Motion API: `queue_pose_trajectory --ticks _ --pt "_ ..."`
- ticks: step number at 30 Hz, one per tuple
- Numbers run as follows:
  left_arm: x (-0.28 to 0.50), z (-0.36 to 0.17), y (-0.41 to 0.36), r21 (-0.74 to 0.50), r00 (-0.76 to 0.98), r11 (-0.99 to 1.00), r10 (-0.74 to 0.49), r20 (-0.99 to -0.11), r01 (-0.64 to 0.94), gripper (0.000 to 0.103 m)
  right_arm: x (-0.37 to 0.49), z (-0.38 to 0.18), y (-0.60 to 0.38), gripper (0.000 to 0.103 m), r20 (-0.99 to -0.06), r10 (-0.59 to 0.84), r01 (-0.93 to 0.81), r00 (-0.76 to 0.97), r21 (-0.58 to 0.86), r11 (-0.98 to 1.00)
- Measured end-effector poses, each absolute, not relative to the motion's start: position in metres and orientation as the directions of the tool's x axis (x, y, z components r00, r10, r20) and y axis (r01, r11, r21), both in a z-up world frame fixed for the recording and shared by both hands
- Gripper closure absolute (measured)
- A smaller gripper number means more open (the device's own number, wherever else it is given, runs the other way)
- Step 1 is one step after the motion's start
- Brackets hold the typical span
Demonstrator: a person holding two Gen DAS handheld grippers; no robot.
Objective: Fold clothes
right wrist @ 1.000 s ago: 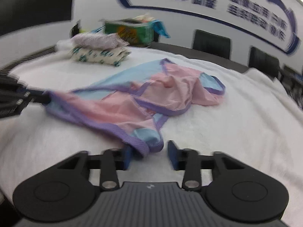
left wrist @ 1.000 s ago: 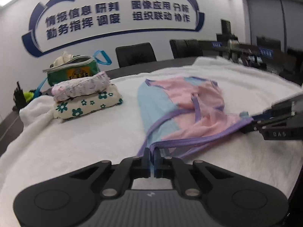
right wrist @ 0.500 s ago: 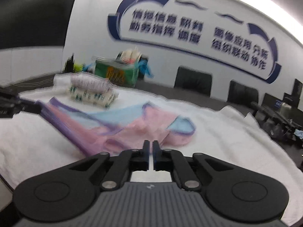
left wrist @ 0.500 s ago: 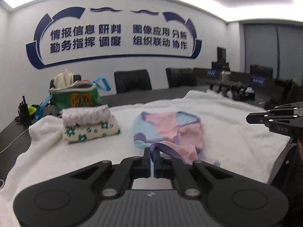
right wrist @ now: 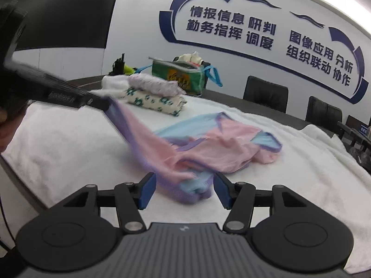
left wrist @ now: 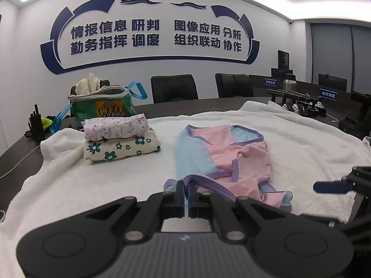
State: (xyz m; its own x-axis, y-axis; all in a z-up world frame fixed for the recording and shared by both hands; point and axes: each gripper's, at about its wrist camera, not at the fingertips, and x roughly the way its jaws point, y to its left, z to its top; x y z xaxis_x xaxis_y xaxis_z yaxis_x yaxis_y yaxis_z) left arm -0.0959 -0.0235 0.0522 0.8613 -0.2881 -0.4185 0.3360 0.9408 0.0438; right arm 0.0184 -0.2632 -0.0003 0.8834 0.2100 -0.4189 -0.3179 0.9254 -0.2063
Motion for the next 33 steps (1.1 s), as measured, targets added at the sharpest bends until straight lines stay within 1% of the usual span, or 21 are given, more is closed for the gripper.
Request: queue_pose_trajectory --ticks 3,5,8,12,15,17,20,21,22,23,24,26,28,30,31,32,33 --pt "-0.092 0.051 -0.022 0.042 0.861 0.941 -0.288 -0.419 0.335 0.102 0.014 -0.006 -0.25 0.05 -0.408 0.205 -0.325 0.89 -0.251 0.912" --pt "-0.09 0.049 -0.019 0.034 0.861 0.943 -0.287 -0.421 0.332 0.102 0.015 -0.007 -0.244 0.05 -0.422 0.231 -0.35 0.877 -0.23 0.908" --pt "-0.087 0.046 -0.015 0.019 0.857 0.944 -0.291 -0.426 0.33 0.102 0.017 -0.008 -0.233 0.055 -0.431 0.249 -0.371 0.867 -0.224 0.901" --pt "-0.084 0.042 -0.014 0.013 0.851 0.943 -0.295 -0.435 0.334 0.102 0.018 -0.009 -0.223 0.056 -0.438 0.266 -0.383 0.859 -0.202 0.901" --pt "-0.084 0.043 -0.013 0.013 0.85 0.943 -0.293 -0.437 0.331 0.102 0.03 -0.018 -0.217 0.06 -0.444 0.157 -0.302 0.882 -0.276 0.913" --pt "-0.084 0.045 -0.013 0.011 0.852 0.943 -0.294 -0.434 0.331 0.102 0.042 -0.024 -0.216 0.061 -0.448 0.073 -0.248 0.891 -0.346 0.905" --pt "-0.084 0.048 -0.013 0.013 0.856 0.944 -0.293 -0.426 0.33 0.102 0.052 -0.034 -0.209 0.062 -0.459 0.044 -0.267 0.887 -0.435 0.86" --pt "-0.083 0.048 -0.012 0.01 0.857 0.945 -0.291 -0.425 0.326 0.102 0.055 -0.037 -0.207 0.065 -0.462 0.035 -0.275 0.886 -0.463 0.842" --pt "-0.082 0.049 -0.011 0.007 0.858 0.946 -0.289 -0.424 0.323 0.102 0.061 -0.035 -0.209 0.085 -0.476 0.043 -0.282 0.878 -0.443 0.851" --pt "-0.081 0.049 -0.009 0.003 0.859 0.948 -0.287 -0.424 0.318 0.102 0.067 -0.032 -0.211 0.095 -0.492 0.055 -0.289 0.869 -0.415 0.863" --pt "-0.082 0.049 -0.007 -0.003 0.86 0.949 -0.287 -0.421 0.315 0.102 0.071 -0.026 -0.216 0.101 -0.501 0.071 -0.296 0.862 -0.385 0.874" --pt "-0.089 0.052 -0.002 -0.025 0.854 0.942 -0.313 -0.417 0.333 0.102 0.076 -0.009 -0.231 0.102 -0.516 0.13 -0.329 0.846 -0.315 0.89" --pt "-0.096 0.057 0.005 -0.082 0.829 0.921 -0.38 -0.41 0.382 0.102 0.072 0.023 -0.258 0.102 -0.515 0.253 -0.395 0.819 -0.187 0.899" --pt "-0.093 0.054 0.005 -0.107 0.818 0.914 -0.398 -0.415 0.391 0.102 0.068 0.058 -0.292 0.102 -0.473 0.389 -0.459 0.791 -0.038 0.888" --pt "-0.091 0.052 0.005 -0.115 0.815 0.913 -0.401 -0.418 0.391 0.102 0.07 0.071 -0.307 0.102 -0.444 0.436 -0.483 0.783 0.008 0.876" --pt "-0.084 0.047 0.003 -0.121 0.81 0.916 -0.396 -0.432 0.383 0.102 0.079 0.077 -0.316 0.102 -0.436 0.444 -0.485 0.783 0.019 0.874" --pt "-0.076 0.039 0.001 -0.12 0.806 0.923 -0.378 -0.455 0.365 0.102 0.094 0.072 -0.316 0.102 -0.454 0.399 -0.444 0.796 0.009 0.896"
